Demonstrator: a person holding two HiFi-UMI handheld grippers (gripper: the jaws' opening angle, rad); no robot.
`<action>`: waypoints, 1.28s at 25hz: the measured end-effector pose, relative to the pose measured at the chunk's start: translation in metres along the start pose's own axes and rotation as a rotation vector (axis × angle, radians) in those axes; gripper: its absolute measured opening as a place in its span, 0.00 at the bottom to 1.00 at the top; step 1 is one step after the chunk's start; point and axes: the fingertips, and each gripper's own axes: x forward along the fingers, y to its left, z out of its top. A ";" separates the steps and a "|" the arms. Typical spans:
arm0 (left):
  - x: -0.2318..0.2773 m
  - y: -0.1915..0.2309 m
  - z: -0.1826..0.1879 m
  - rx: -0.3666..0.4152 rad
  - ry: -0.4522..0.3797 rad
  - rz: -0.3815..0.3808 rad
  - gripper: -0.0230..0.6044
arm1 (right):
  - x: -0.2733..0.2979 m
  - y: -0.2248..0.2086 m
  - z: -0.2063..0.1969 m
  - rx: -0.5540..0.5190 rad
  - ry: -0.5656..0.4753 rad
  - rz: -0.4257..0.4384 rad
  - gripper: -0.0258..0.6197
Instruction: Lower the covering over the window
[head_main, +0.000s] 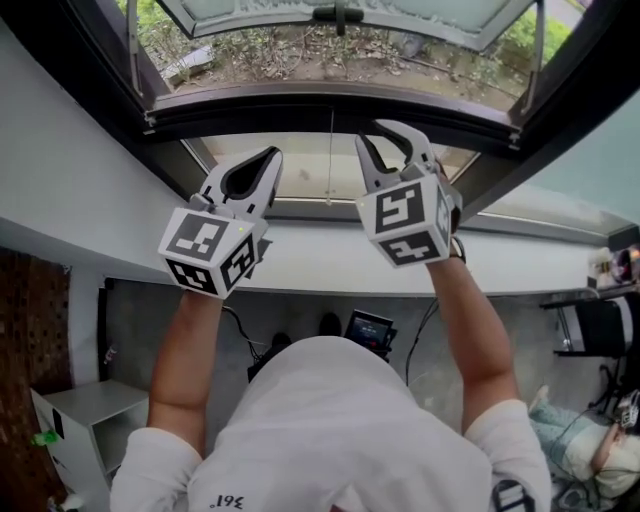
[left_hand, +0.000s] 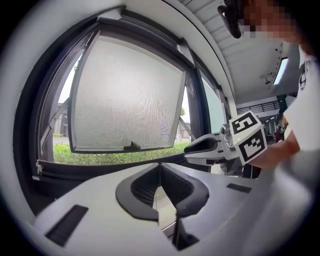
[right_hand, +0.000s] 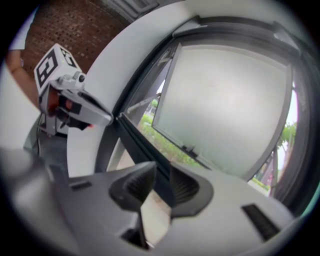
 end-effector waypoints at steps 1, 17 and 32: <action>-0.004 -0.001 -0.001 -0.010 -0.004 -0.002 0.08 | -0.003 0.003 0.001 0.011 -0.004 0.000 0.19; -0.104 -0.026 -0.036 -0.112 0.018 -0.113 0.08 | -0.069 0.077 0.018 0.171 0.005 -0.042 0.18; -0.193 -0.040 -0.065 -0.128 0.050 -0.176 0.08 | -0.128 0.174 -0.001 0.433 0.073 -0.007 0.17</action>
